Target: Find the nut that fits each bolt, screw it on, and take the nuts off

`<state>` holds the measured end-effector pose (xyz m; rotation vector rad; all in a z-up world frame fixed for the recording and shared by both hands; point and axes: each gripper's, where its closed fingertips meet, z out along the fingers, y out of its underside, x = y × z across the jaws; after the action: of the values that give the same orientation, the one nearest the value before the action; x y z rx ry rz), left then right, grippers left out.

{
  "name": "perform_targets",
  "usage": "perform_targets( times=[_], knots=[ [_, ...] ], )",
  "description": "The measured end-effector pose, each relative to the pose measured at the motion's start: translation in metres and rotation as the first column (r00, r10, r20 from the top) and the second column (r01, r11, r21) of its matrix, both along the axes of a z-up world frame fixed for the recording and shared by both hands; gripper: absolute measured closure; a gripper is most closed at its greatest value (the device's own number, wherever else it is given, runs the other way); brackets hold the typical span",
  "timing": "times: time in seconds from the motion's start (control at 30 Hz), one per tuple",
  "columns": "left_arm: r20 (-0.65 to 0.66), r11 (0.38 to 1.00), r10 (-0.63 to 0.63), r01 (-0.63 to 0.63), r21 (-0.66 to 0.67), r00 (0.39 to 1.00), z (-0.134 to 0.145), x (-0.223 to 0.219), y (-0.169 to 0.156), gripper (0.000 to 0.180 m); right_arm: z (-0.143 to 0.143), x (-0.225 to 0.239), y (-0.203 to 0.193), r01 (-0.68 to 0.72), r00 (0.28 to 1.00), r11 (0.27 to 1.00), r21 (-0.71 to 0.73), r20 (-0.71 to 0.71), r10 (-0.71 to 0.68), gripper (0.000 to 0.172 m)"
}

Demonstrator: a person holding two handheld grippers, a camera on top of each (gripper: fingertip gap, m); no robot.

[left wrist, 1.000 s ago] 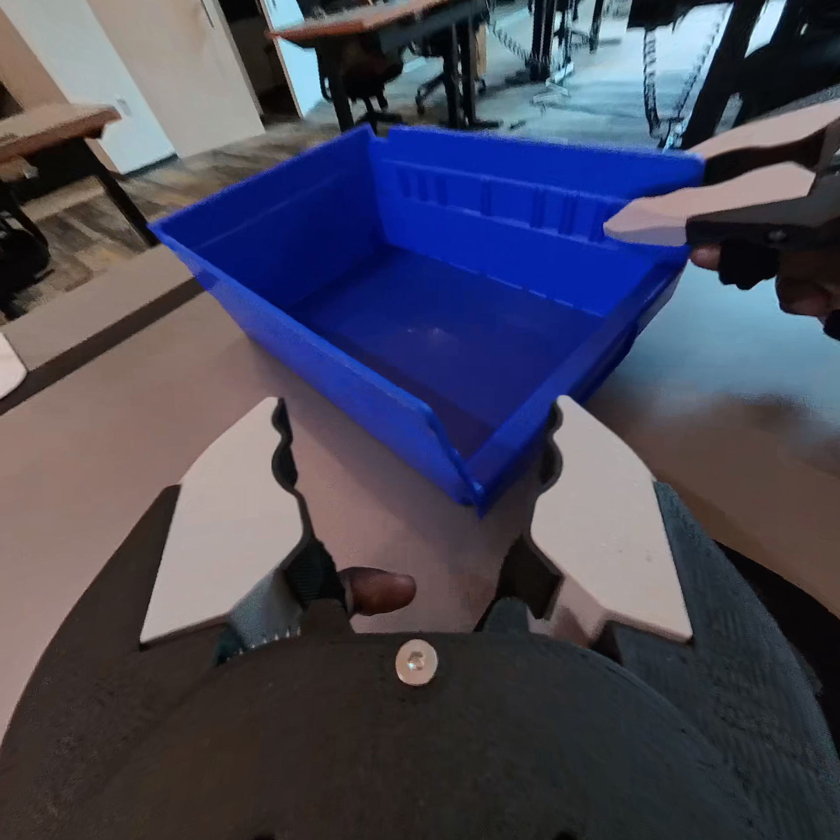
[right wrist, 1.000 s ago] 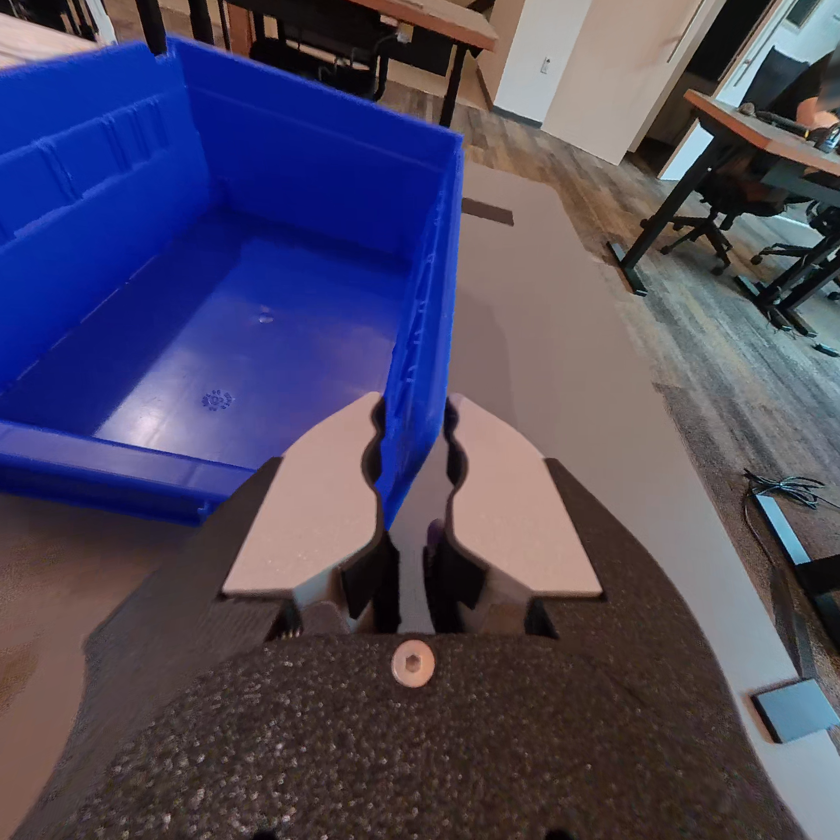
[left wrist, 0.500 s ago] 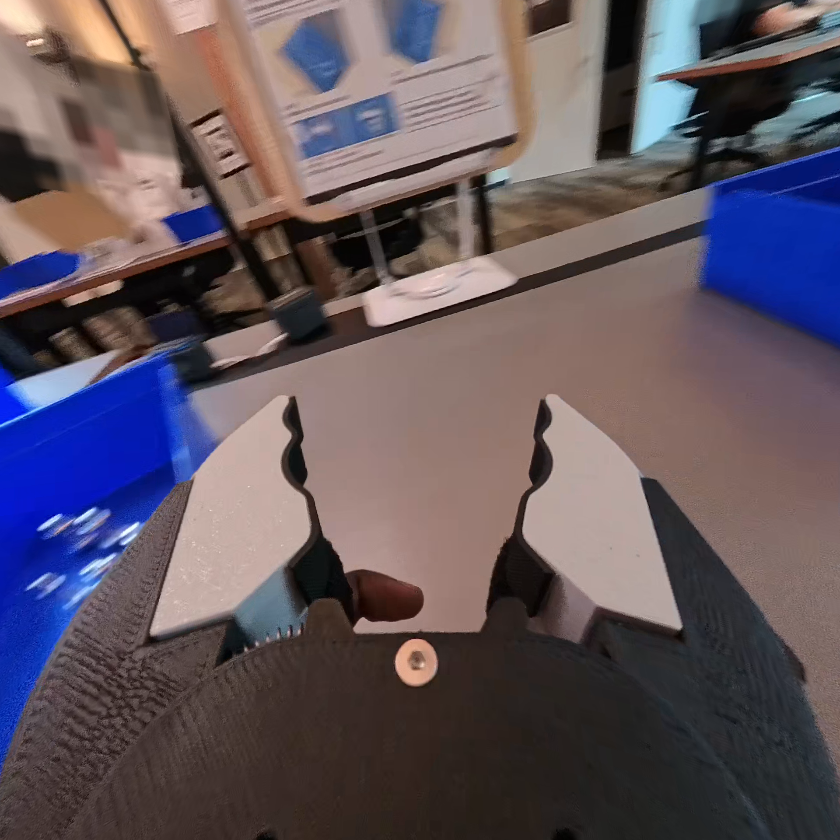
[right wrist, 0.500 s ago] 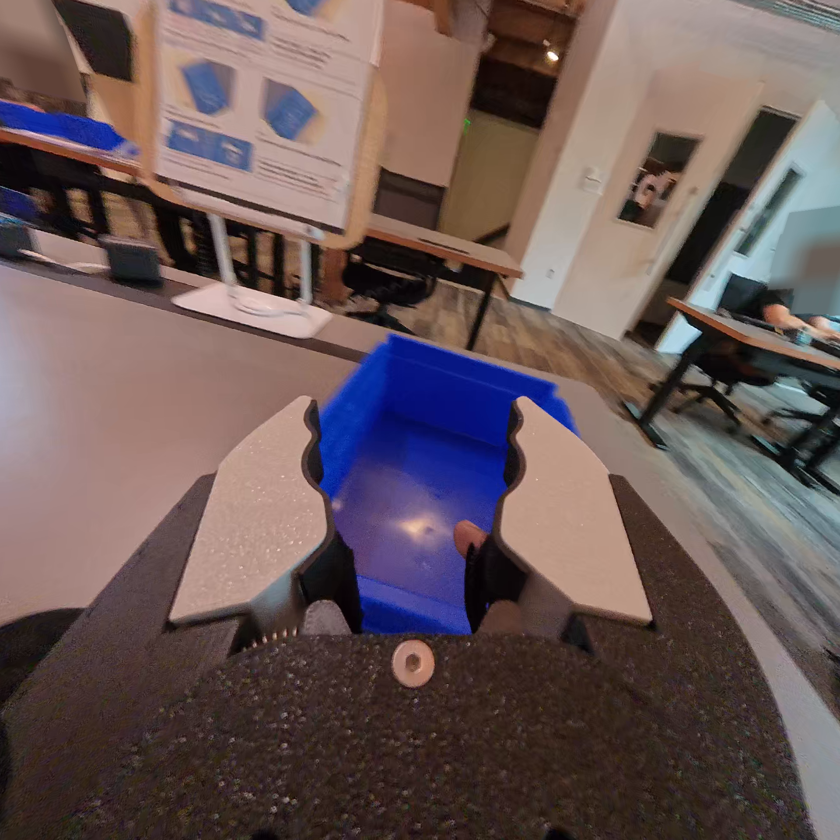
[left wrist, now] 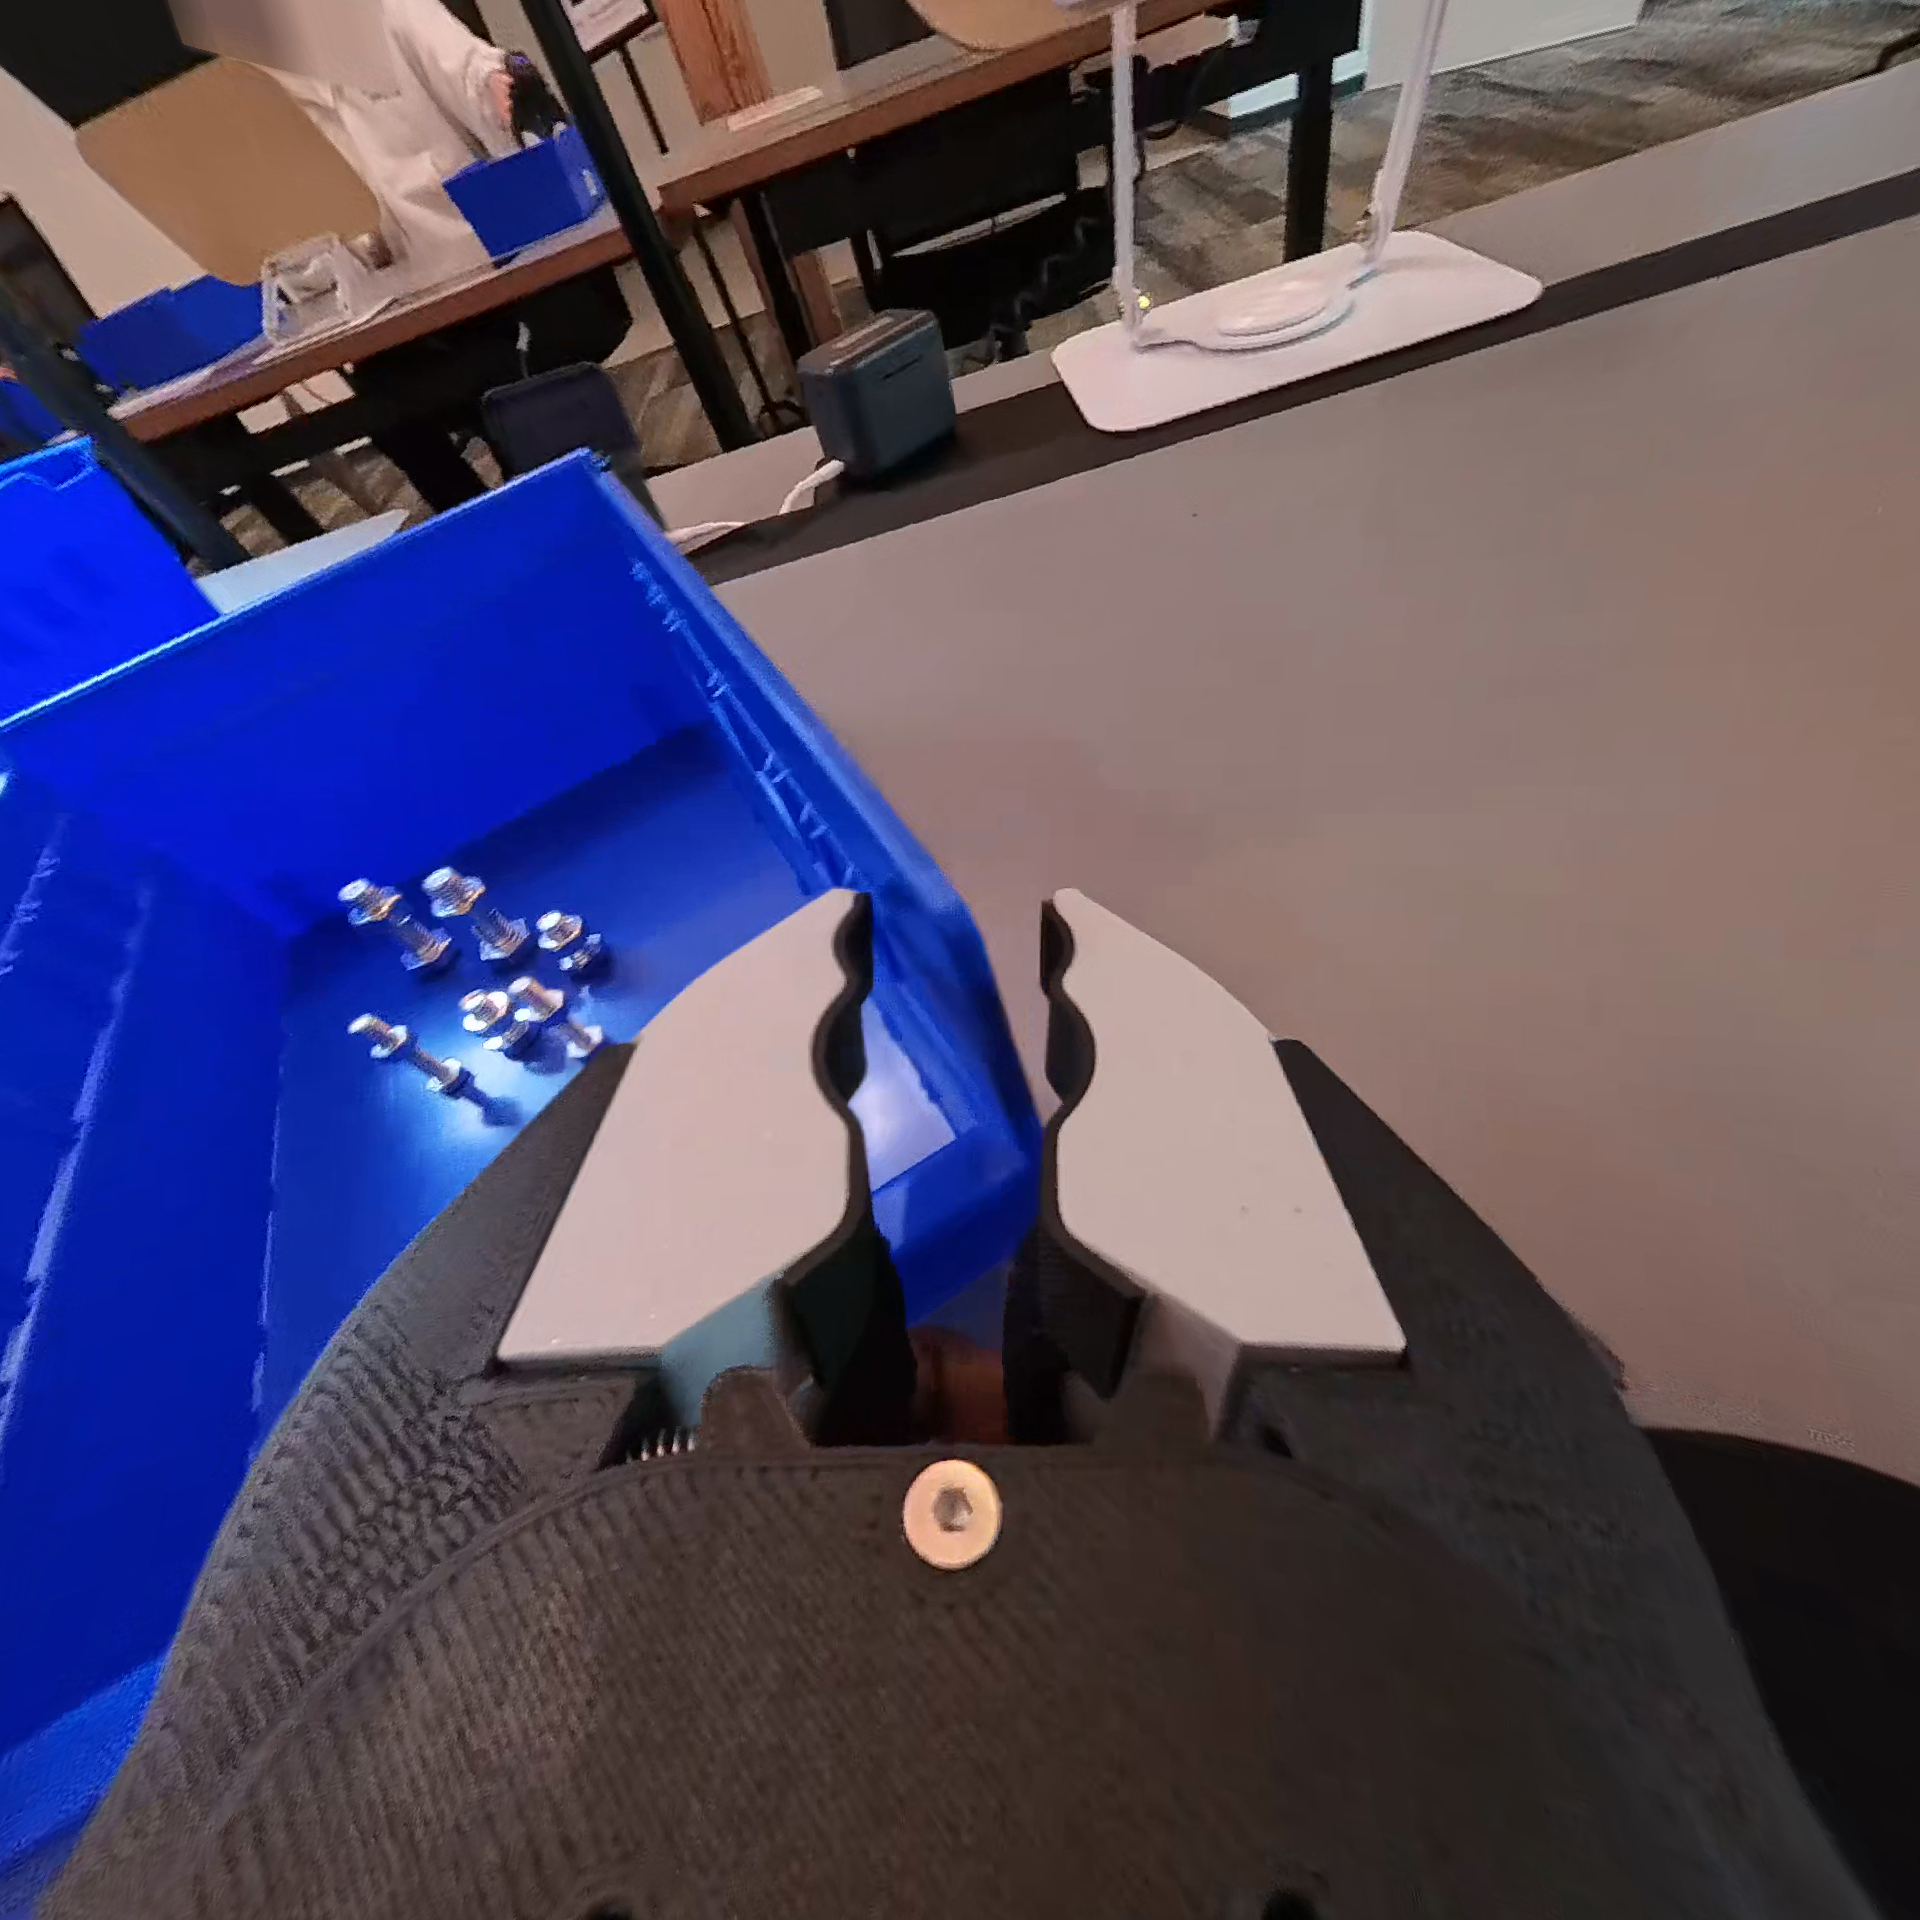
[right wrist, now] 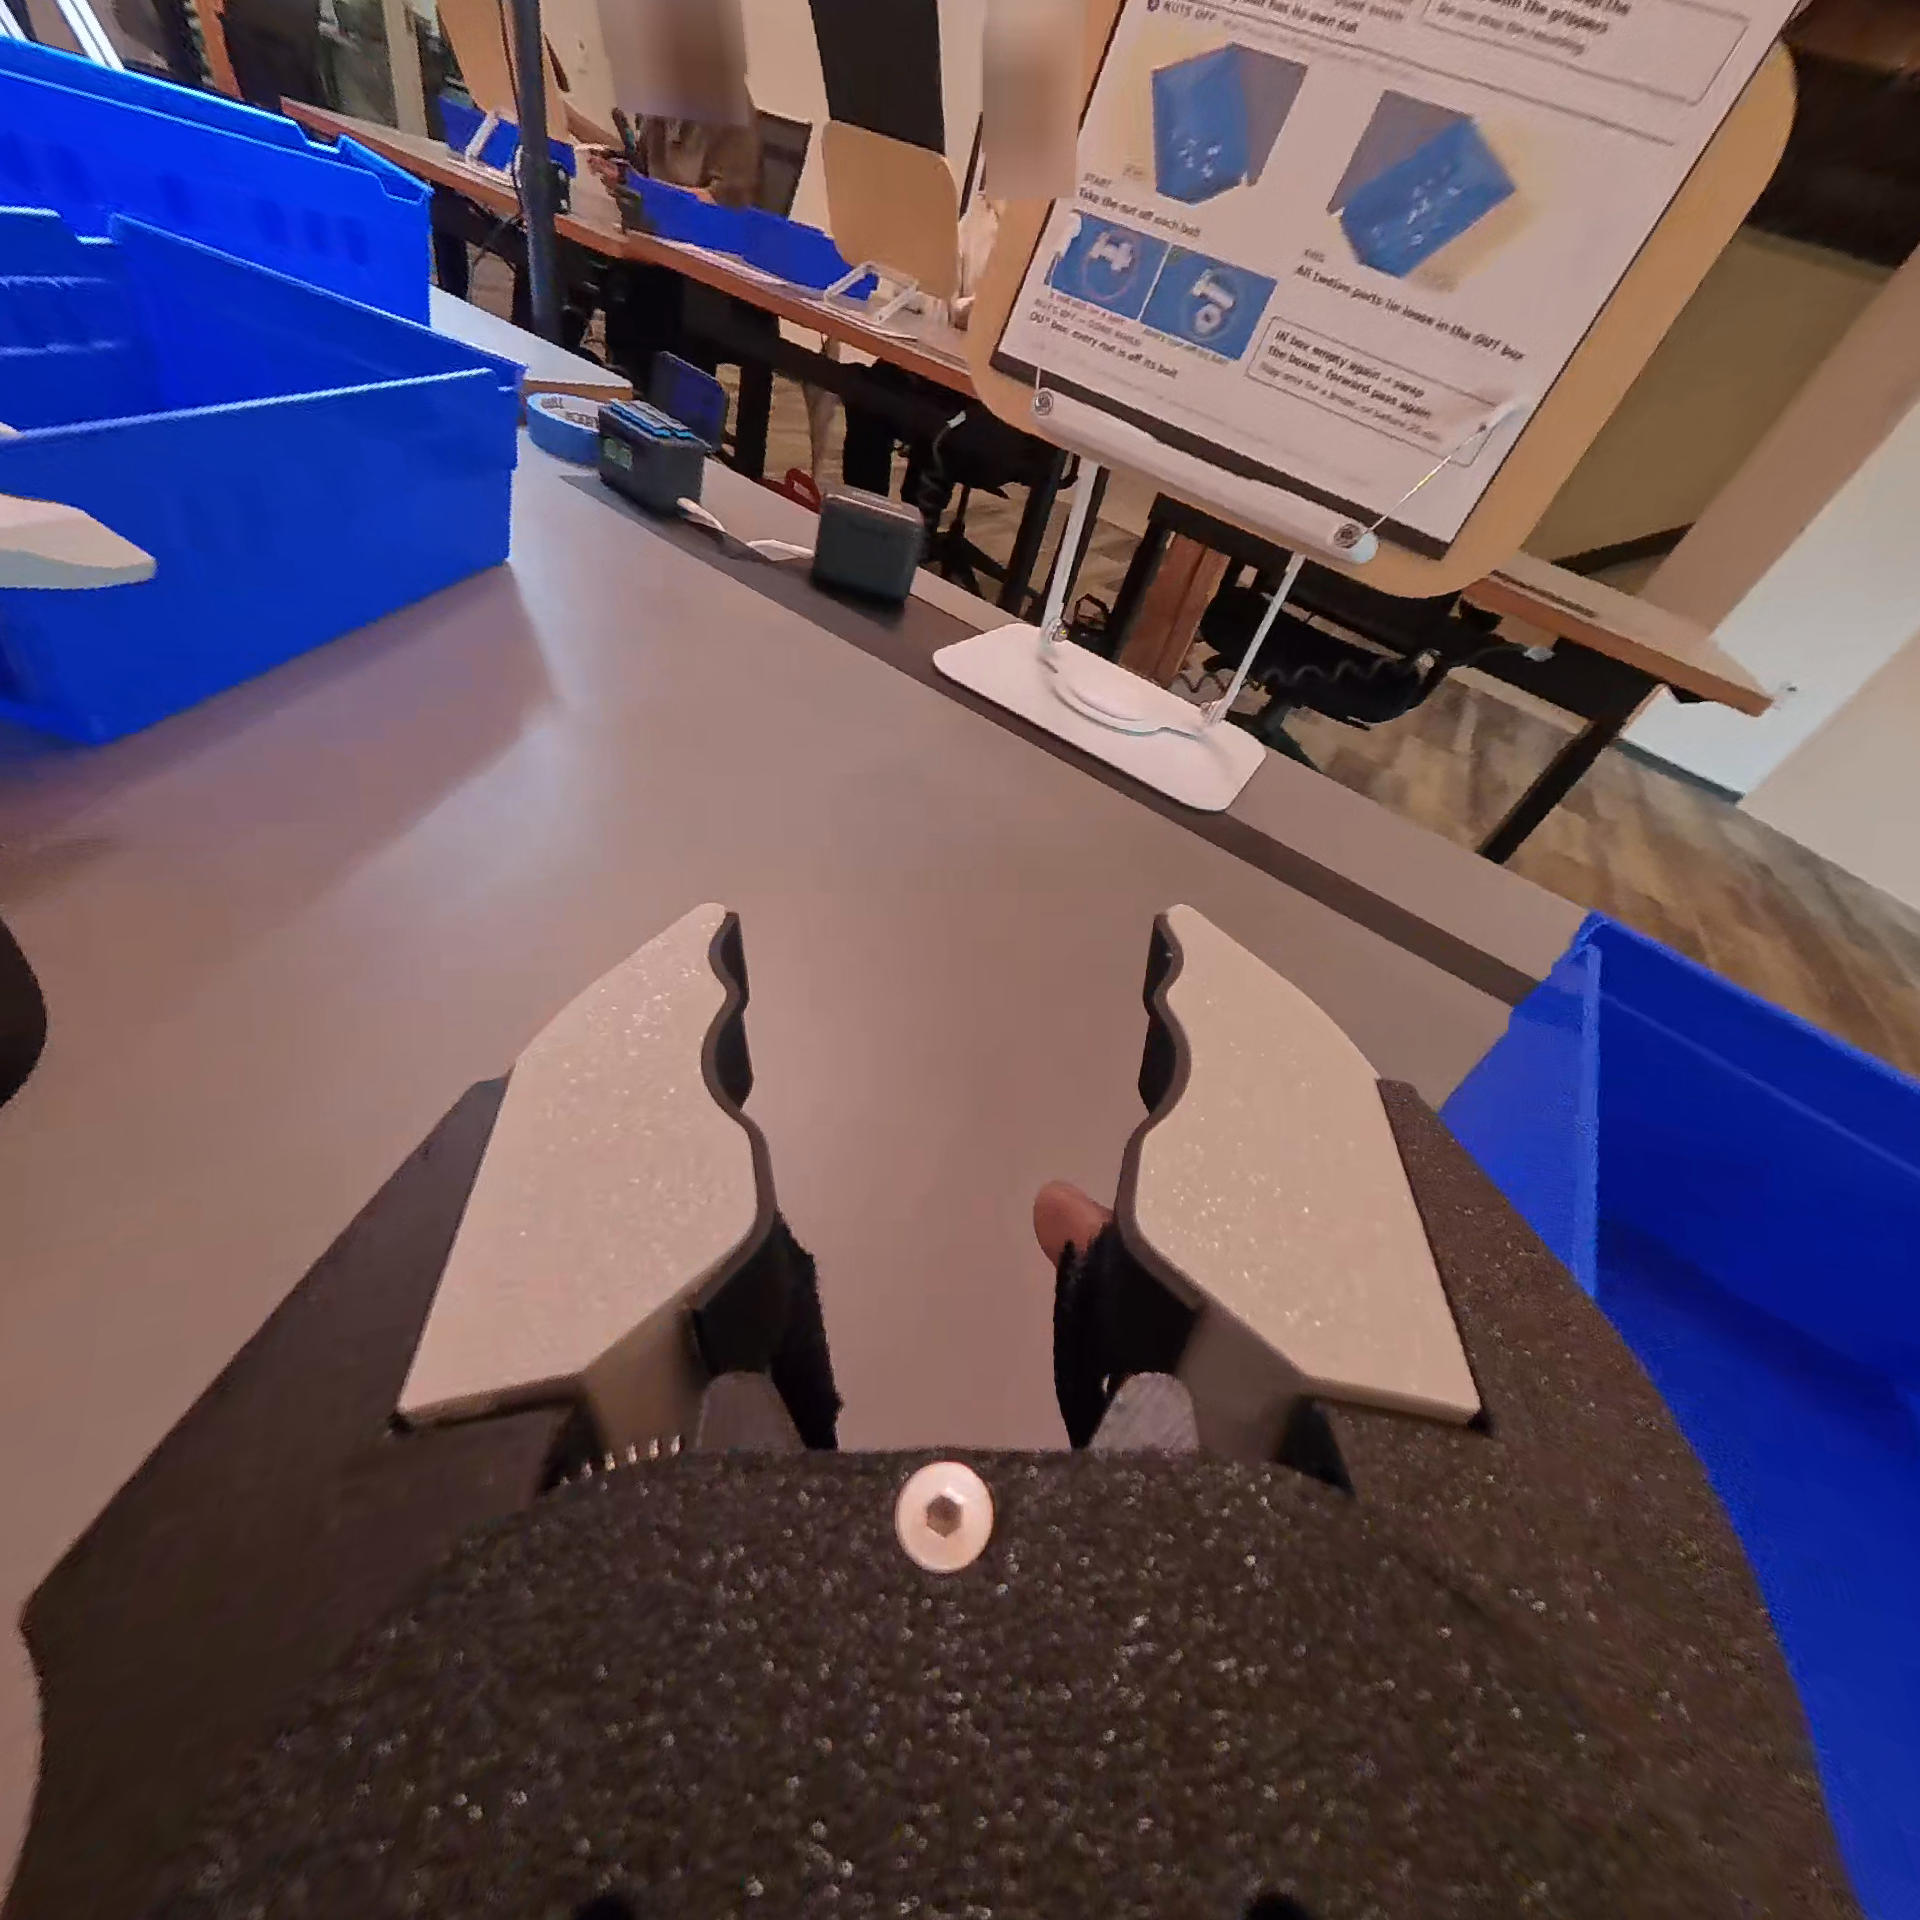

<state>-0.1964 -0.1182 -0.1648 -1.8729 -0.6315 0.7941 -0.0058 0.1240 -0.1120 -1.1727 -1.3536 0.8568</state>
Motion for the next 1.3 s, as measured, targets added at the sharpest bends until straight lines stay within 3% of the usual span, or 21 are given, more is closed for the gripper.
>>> perform_targets(
  times=[0.1, 0.37, 0.5, 0.63, 0.77, 0.9, 1.07, 1.17, 1.3],
  knots=[
    [-0.012, 1.0, 0.006, -0.007, -0.02, 1.0, 0.0, -0.006, 0.007, 0.157, -0.005, -0.001, 0.004, 0.006, 1.0, 1.0, -0.006, 0.01, -0.006, 0.098],
    [0.029, 0.999, -0.053, 0.052, 0.015, 0.998, 0.008, -0.008, 0.021, 0.147, -0.026, 0.002, 0.012, -0.024, 0.999, 0.997, -0.075, 0.032, 0.026, 0.099],
    [0.141, 0.992, -0.123, 0.117, 0.051, 0.982, 0.026, -0.01, 0.008, 0.127, -0.034, 0.003, 0.013, -0.042, 0.999, 0.99, -0.132, 0.022, 0.046, 0.103],
    [0.231, 0.978, -0.21, 0.205, 0.048, 0.95, 0.053, -0.021, -0.014, 0.127, -0.032, 0.004, 0.015, -0.051, 0.999, 0.988, -0.146, 0.0, 0.052, 0.103],
    [0.312, 0.954, -0.246, 0.286, -0.089, 0.918, 0.068, -0.045, -0.041, 0.123, -0.03, 0.007, 0.018, -0.056, 0.998, 0.982, -0.183, -0.027, 0.052, 0.104],
    [0.465, 0.906, -0.053, 0.238, -0.351, 0.884, 0.045, -0.112, -0.084, 0.123, -0.029, 0.007, 0.019, -0.058, 0.998, 0.978, -0.199, -0.04, 0.051, 0.106],
    [0.647, 0.857, 0.045, 0.303, -0.416, 0.761, 0.01, -0.161, -0.097, 0.123, -0.03, 0.007, 0.017, -0.062, 0.998, 0.983, -0.174, -0.033, 0.057, 0.107],
    [0.688, 0.81, 0.063, 0.366, -0.459, 0.723, -0.01, -0.174, -0.097, 0.123, -0.031, 0.006, 0.016, -0.065, 0.998, 0.983, -0.171, -0.032, 0.06, 0.107],
    [0.681, 0.756, 0.124, 0.375, -0.536, 0.722, -0.033, -0.192, -0.104, 0.123, -0.03, 0.007, 0.018, -0.061, 0.998, 0.982, -0.181, -0.043, 0.054, 0.109]
  ],
)
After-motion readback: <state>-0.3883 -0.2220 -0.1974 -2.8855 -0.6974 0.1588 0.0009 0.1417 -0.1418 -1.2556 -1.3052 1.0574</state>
